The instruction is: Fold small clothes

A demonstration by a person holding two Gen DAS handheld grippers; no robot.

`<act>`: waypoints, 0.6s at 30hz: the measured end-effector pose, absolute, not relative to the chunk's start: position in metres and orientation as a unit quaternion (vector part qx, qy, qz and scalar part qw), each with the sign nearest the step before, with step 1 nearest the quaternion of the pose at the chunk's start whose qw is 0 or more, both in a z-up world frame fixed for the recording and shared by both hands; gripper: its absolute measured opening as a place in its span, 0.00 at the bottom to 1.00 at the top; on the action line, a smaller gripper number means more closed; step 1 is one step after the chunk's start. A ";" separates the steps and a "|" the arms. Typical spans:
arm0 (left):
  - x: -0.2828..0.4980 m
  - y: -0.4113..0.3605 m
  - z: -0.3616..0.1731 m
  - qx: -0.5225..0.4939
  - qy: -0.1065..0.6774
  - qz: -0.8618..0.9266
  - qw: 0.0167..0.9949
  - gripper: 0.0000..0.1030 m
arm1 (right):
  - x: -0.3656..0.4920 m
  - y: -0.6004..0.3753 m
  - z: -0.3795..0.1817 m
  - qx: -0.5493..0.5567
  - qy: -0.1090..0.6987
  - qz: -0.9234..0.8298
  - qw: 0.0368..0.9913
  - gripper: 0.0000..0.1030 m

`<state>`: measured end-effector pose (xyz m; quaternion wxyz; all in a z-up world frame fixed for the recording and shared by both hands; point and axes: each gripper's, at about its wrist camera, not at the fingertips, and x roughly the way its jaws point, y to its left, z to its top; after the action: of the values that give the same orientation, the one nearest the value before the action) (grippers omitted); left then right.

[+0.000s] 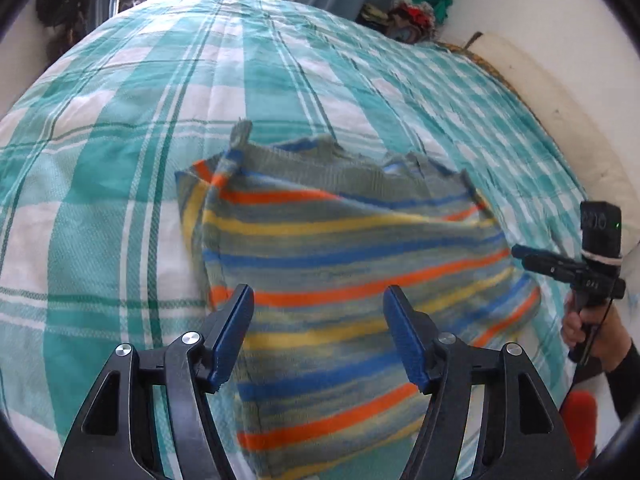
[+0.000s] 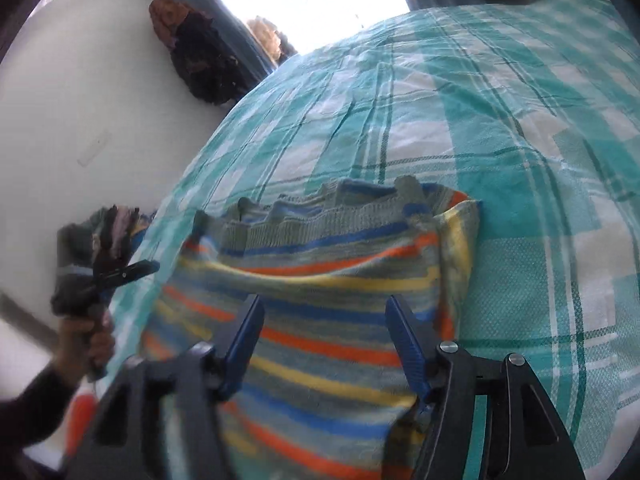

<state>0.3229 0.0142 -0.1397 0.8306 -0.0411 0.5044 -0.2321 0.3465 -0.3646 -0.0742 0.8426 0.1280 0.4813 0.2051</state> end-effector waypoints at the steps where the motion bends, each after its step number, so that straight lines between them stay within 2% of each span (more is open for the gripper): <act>1: 0.309 0.012 -0.153 -0.009 0.521 -0.223 0.824 0.63 | 0.330 -0.359 -0.087 0.099 0.506 0.201 0.833 0.50; 2: 0.294 0.015 -0.159 0.013 0.521 -0.212 0.827 0.62 | 0.316 -0.360 -0.104 0.075 0.537 0.172 0.823 0.44; 3: 0.282 0.022 -0.160 0.026 0.521 -0.196 0.831 0.64 | 0.302 -0.370 -0.118 0.063 0.559 0.141 0.815 0.33; 4: 0.275 0.029 -0.160 0.017 0.528 -0.191 0.827 0.63 | 0.289 -0.381 -0.120 0.059 0.556 0.112 0.822 0.32; 5: 0.268 0.037 -0.155 -0.005 0.529 -0.193 0.826 0.63 | 0.277 -0.391 -0.114 0.063 0.545 0.095 0.831 0.32; 6: 0.262 0.043 -0.147 -0.027 0.522 -0.195 0.830 0.64 | 0.267 -0.395 -0.105 0.057 0.538 0.071 0.838 0.39; 8: 0.256 0.041 -0.129 -0.046 0.494 -0.199 0.845 0.67 | 0.251 -0.391 -0.082 0.045 0.504 0.063 0.860 0.39; 10: 0.255 0.026 -0.113 -0.053 0.461 -0.204 0.862 0.77 | 0.245 -0.375 -0.062 0.038 0.471 0.076 0.878 0.39; 12: 0.260 0.007 -0.105 -0.059 0.438 -0.201 0.874 0.82 | 0.246 -0.356 -0.056 0.050 0.452 0.097 0.885 0.43; 15: 0.267 -0.021 -0.110 -0.058 0.418 -0.180 0.889 0.86 | 0.249 -0.328 -0.075 0.073 0.449 0.111 0.884 0.44; 18: 0.271 -0.040 -0.134 -0.034 0.425 -0.153 0.892 0.86 | 0.249 -0.317 -0.112 0.056 0.480 0.080 0.872 0.44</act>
<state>0.2707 -0.0397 -0.1344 0.8917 -0.0343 0.4247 -0.1527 0.2489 -0.3171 -0.1122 0.8716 0.0564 0.4803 0.0804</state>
